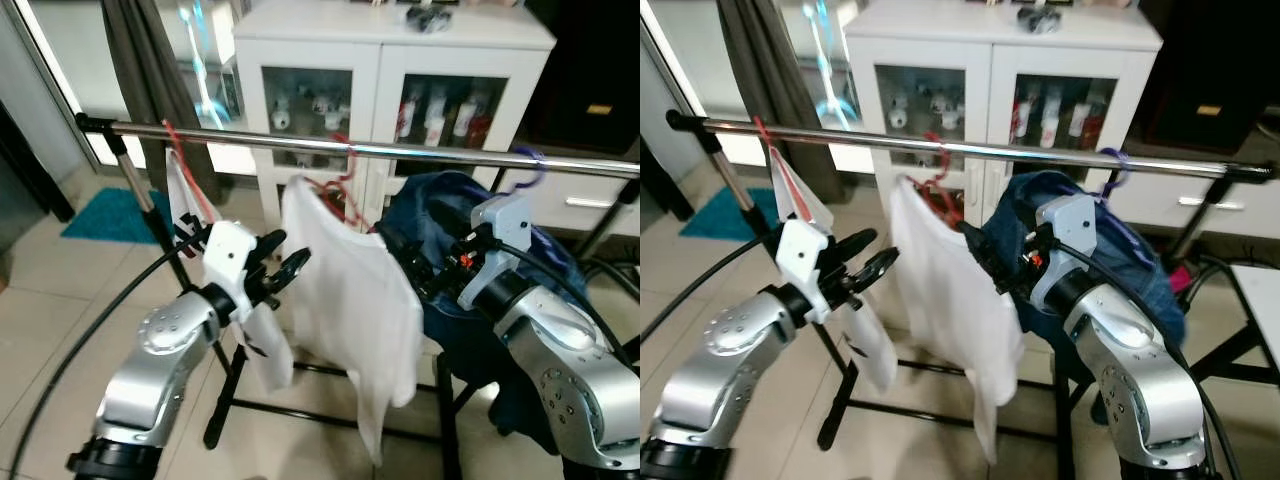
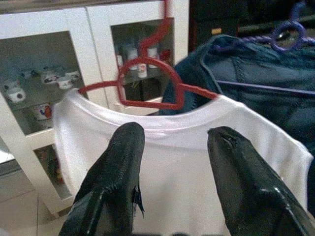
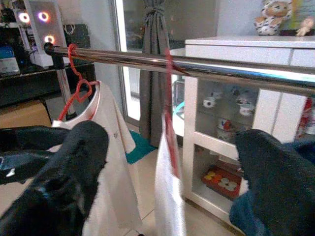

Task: Hang hanger

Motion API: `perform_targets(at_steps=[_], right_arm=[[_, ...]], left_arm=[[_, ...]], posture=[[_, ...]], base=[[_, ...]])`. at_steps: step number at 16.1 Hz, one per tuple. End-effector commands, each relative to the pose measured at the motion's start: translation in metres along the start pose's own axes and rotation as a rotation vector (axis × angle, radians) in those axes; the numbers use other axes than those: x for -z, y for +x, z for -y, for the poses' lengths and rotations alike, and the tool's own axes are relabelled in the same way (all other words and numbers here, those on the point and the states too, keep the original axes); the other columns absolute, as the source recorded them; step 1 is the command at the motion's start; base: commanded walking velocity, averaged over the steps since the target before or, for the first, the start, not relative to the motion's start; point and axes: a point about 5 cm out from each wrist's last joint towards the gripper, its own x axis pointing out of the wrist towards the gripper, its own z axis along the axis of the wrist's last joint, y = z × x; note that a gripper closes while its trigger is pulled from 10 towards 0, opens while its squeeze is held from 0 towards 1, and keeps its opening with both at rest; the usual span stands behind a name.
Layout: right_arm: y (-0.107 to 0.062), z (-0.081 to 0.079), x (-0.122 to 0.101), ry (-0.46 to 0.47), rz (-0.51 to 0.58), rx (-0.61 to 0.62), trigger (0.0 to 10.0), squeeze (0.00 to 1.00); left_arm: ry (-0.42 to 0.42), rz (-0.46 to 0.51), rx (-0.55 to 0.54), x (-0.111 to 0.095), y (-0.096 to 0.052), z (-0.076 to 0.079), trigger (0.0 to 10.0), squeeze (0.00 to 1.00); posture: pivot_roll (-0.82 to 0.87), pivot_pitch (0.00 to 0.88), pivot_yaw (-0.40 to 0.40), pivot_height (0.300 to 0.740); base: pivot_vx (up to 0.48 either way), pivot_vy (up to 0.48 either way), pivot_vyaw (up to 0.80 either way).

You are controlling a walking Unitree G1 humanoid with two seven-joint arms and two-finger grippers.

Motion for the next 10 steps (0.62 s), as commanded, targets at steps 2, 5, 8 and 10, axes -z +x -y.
perform_targets(at_steps=[2,5,8,10], right_arm=[[-0.001,0.002,0.001,-0.015,-0.013,0.017,10.0,1.00],[0.001,0.017,0.005,-0.044,-0.073,0.123,10.0,1.00],[0.001,0.040,0.006,-0.102,-0.124,0.249,10.0,1.00],[-0.006,0.053,0.001,-0.143,-0.159,0.269,10.0,1.00]], left_arm=[[-0.001,-0.010,0.044,0.001,0.000,0.006,10.0,0.00],[0.003,-0.023,0.119,0.002,-0.007,0.007,10.0,0.00],[-0.024,-0.068,0.268,0.004,-0.016,0.015,10.0,0.00],[-0.021,-0.086,0.326,0.004,-0.018,0.017,10.0,0.00]], posture=[[-0.07,0.000,0.045,0.740],[-0.07,0.000,0.047,0.740],[-0.06,0.000,0.049,0.740],[-0.07,0.000,0.053,0.740]], base=[[0.000,0.000,0.00],[0.000,0.000,0.00],[0.000,0.000,0.00],[0.000,0.000,0.00]])
